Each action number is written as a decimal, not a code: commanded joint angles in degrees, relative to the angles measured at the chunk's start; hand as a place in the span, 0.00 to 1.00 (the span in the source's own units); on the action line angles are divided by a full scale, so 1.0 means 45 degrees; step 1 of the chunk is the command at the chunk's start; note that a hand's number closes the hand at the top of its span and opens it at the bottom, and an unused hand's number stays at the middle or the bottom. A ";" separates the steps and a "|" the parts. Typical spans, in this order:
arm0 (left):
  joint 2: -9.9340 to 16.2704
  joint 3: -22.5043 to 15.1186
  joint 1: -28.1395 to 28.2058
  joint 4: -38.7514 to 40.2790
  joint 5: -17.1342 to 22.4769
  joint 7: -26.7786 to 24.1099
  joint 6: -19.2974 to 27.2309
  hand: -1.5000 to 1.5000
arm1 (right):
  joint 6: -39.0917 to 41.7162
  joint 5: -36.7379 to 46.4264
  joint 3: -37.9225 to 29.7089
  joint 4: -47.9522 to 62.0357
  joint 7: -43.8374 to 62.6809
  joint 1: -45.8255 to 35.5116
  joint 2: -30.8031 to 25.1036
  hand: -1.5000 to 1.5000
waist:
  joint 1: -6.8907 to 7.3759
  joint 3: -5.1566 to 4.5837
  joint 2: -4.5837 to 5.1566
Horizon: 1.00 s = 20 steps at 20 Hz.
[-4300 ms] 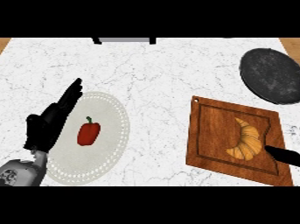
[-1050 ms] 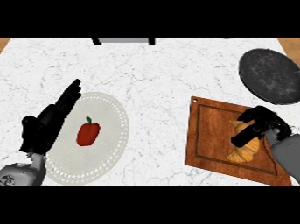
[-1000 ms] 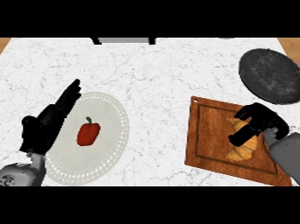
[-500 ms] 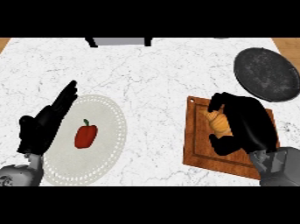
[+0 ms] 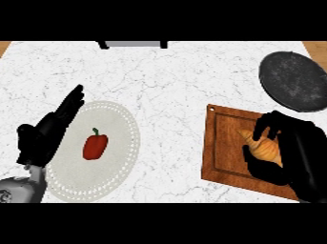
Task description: Pick the croissant from the cutting board and place it in the pan
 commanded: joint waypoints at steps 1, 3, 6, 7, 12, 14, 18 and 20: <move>-0.0180 -0.0017 -0.0094 0.0454 -0.0272 -0.0419 -0.0157 0.50 | -0.1160 -0.0755 -0.1694 0.1280 -0.1526 0.0574 0.0166 1.00 | 0.0146 0.0006 0.0077; -0.0222 0.0366 -0.0971 0.1189 0.0036 -0.0335 -0.0208 0.50 | -0.1842 -0.2145 -0.2231 0.2009 -0.2406 0.0166 0.0784 1.00 | 0.0168 0.0013 0.0136; -0.0128 0.0155 -0.0195 -0.0350 0.0119 0.0566 -0.0573 0.50 | -0.1676 -0.2386 -0.2901 0.3553 -0.3616 -0.0070 0.1430 1.00 | 0.0282 0.0006 0.0074; -0.0456 -0.0159 -0.0501 -0.0157 -0.0460 0.0412 0.0029 0.50 | -0.2087 -0.3685 -0.3716 0.4630 -0.5023 -0.0163 0.0921 1.00 | 0.0319 0.0020 0.0115; -0.0867 -0.0429 0.0118 -0.0294 -0.0792 -0.0092 0.0042 0.50 | -0.2073 -0.3176 -0.4480 0.8255 -0.7086 -0.1386 0.1551 1.00 | 0.0427 0.0010 0.0109; -0.0729 -0.0131 -0.0803 0.0288 -0.0550 0.0487 -0.0217 0.50 | -0.2377 -0.3229 -0.5143 0.9907 -0.7671 -0.2231 0.1705 1.00 | 0.0444 0.0015 0.0142; -0.0979 -0.0040 -0.1048 0.0859 -0.0839 -0.0110 -0.0064 0.50 | -0.2535 -0.3720 -0.6102 1.3280 -1.0210 -0.3629 0.1942 1.00 | 0.0520 0.0019 0.0188; -0.0886 -0.0149 0.0091 -0.0142 -0.0527 -0.0156 -0.0418 0.50 | -0.2766 -0.4064 -0.6785 1.4653 -1.1594 -0.3980 0.1851 1.00 | 0.0616 0.0024 0.0162</move>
